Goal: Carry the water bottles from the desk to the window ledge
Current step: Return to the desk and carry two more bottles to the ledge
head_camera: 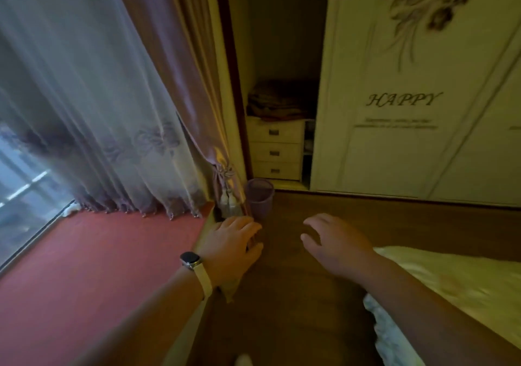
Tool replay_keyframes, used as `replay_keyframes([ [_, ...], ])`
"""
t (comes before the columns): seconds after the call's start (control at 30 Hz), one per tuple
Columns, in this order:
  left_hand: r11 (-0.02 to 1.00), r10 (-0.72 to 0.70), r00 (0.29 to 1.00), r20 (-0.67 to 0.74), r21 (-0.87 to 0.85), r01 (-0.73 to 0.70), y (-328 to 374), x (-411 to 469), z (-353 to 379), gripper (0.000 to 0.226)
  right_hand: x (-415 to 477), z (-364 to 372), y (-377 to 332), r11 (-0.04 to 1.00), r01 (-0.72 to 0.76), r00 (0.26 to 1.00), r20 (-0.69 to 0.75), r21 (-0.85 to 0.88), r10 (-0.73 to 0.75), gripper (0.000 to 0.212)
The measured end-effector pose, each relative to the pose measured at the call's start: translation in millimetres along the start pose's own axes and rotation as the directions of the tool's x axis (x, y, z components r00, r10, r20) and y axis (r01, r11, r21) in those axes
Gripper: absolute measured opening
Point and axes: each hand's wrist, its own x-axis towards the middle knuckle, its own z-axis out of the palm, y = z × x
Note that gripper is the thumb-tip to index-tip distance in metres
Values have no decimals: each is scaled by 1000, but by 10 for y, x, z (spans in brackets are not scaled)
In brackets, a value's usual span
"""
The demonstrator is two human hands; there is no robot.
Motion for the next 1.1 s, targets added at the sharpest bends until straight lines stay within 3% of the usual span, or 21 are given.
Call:
replay_keyframes([
  [0.5, 957, 262, 965, 21, -136, -257, -301, 2493, 239, 53, 1522, -184, 996, 953, -262, 965, -13, -152, 263, 55],
  [0.67, 921, 372, 928, 20, -131, -367, -393, 3318, -9, 53, 2025, -428, 1164, 929, -320, 946, -122, -187, 301, 53],
  [0.87, 866, 496, 868, 25, -91, -492, -231, 3954, -184, 53, 2280, -705, 1376, 891, -408, 907, -196, -200, 372, 51],
  [1.1, 831, 550, 834, 50, -131, -540, 193, 4716, -81, 49, 2491, -807, 1973, 862, -488, 862, -233, -140, 450, 48],
])
